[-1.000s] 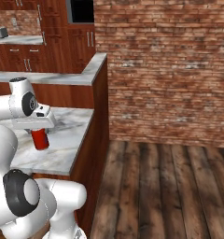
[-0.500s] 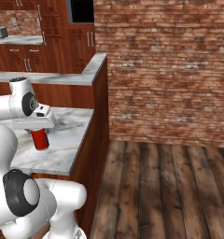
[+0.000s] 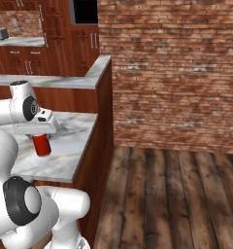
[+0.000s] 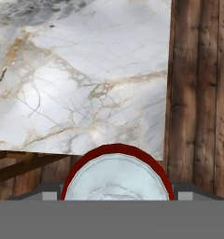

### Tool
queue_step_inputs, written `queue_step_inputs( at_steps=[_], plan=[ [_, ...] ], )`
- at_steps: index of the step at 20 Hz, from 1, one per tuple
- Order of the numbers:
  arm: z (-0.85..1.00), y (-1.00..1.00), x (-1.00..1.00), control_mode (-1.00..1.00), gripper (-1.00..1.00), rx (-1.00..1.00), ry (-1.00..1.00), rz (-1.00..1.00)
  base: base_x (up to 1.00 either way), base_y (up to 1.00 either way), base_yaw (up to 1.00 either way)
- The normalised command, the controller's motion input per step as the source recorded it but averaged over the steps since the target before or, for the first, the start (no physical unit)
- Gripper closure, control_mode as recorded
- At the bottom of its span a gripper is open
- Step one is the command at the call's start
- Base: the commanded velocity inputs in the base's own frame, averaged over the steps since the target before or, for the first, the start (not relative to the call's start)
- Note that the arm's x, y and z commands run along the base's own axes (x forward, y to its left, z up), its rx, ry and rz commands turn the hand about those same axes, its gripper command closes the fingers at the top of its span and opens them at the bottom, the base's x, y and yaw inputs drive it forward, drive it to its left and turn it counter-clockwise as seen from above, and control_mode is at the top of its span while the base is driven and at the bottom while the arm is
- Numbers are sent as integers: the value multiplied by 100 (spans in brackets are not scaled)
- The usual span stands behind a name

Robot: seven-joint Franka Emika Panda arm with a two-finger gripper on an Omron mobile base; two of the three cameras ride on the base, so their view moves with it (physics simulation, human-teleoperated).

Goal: Four empty soda cans are scattered around the kitchen. Gather all the cans and cluster them next to the stove for recycling.

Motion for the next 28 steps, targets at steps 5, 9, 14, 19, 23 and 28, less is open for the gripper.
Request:
queue_step_inputs(
  at_steps=[5, 9, 14, 19, 23, 28],
  plan=[
    [0, 0, 0, -100, 100, 0, 0, 0, 0, 0, 0],
    [0, 0, 0, -100, 100, 0, 0, 0, 0, 0, 0],
    [0, 0, 0, -100, 100, 0, 0, 0, 0, 0, 0],
    [0, 0, 0, -100, 100, 0, 0, 0, 0, 0, 0],
    [0, 0, 0, -100, 100, 0, 0, 0, 0, 0, 0],
    [0, 0, 0, -100, 100, 0, 0, 0, 0, 0, 0]
  ],
)
